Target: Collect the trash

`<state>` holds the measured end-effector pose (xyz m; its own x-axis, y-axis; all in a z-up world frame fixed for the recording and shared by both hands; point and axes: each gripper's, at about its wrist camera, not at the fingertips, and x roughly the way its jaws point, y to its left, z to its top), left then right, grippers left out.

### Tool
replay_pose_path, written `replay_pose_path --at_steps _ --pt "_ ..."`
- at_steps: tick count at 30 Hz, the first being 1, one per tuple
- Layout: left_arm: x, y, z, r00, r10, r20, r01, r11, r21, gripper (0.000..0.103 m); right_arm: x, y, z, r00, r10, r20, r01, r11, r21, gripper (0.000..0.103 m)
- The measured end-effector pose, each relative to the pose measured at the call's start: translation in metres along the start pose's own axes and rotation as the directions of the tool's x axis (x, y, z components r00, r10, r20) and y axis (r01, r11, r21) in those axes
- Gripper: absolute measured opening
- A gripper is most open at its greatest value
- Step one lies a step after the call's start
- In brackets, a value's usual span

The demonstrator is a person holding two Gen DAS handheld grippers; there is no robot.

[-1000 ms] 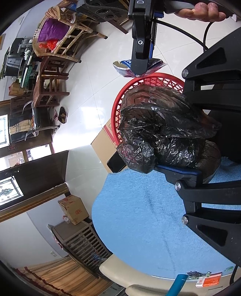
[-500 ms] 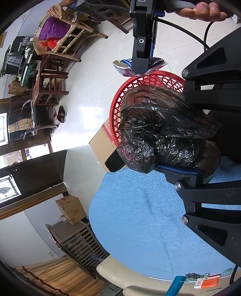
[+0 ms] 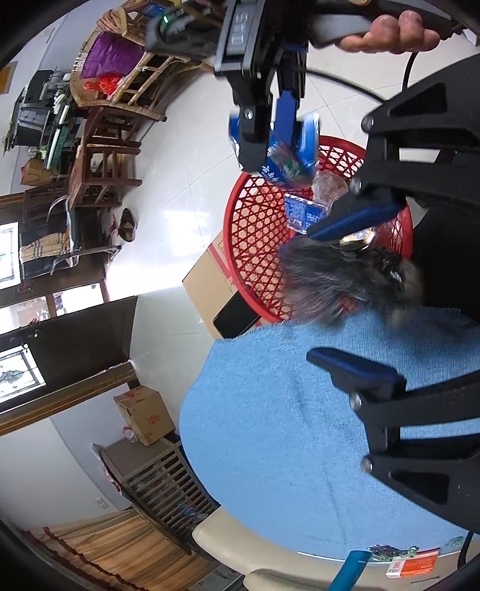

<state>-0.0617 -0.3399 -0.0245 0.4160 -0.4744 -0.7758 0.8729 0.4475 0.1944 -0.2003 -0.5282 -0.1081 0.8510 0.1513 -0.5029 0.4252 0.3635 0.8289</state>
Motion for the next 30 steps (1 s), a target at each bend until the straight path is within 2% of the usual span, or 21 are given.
replay_pose_path --at_steps 3,6,10,12,14,19,24,30 --pt "-0.006 0.012 -0.003 1.0 0.014 0.008 -0.014 0.999 -0.031 0.064 0.007 -0.003 0.002 1.0 -0.01 -0.02 0.01 1.0 0.026 0.077" --pt "-0.012 0.025 -0.006 0.999 0.035 0.004 -0.035 0.997 -0.071 0.064 0.008 0.004 -0.001 1.0 -0.012 -0.024 0.012 1.0 -0.005 0.077" --pt "-0.028 0.04 -0.013 0.995 0.102 0.01 -0.1 0.988 -0.115 0.066 0.009 0.017 -0.006 0.999 -0.005 -0.034 0.003 0.999 -0.048 0.077" --pt "-0.038 0.048 -0.017 0.991 0.132 0.028 -0.127 0.983 -0.134 0.066 0.01 0.023 -0.008 0.999 -0.009 -0.037 0.007 0.998 -0.064 0.077" --pt "-0.049 0.055 -0.02 0.986 0.163 0.045 -0.155 0.976 -0.151 0.077 0.012 0.03 -0.011 0.999 -0.004 -0.043 0.001 0.997 -0.079 0.077" --pt "-0.078 0.075 -0.031 0.967 0.236 0.095 -0.214 0.957 -0.197 0.078 0.016 0.064 -0.026 0.998 -0.029 -0.058 0.018 0.983 -0.184 0.077" --pt "-0.099 0.093 -0.042 0.946 0.305 0.105 -0.274 0.932 -0.239 0.079 0.022 0.11 -0.046 0.995 -0.086 -0.048 0.064 0.936 -0.347 0.077" --pt "-0.126 0.121 -0.064 0.913 0.394 0.104 -0.346 0.885 -0.313 0.079 0.031 0.169 -0.088 0.99 -0.141 -0.015 0.111 0.832 -0.544 0.077"
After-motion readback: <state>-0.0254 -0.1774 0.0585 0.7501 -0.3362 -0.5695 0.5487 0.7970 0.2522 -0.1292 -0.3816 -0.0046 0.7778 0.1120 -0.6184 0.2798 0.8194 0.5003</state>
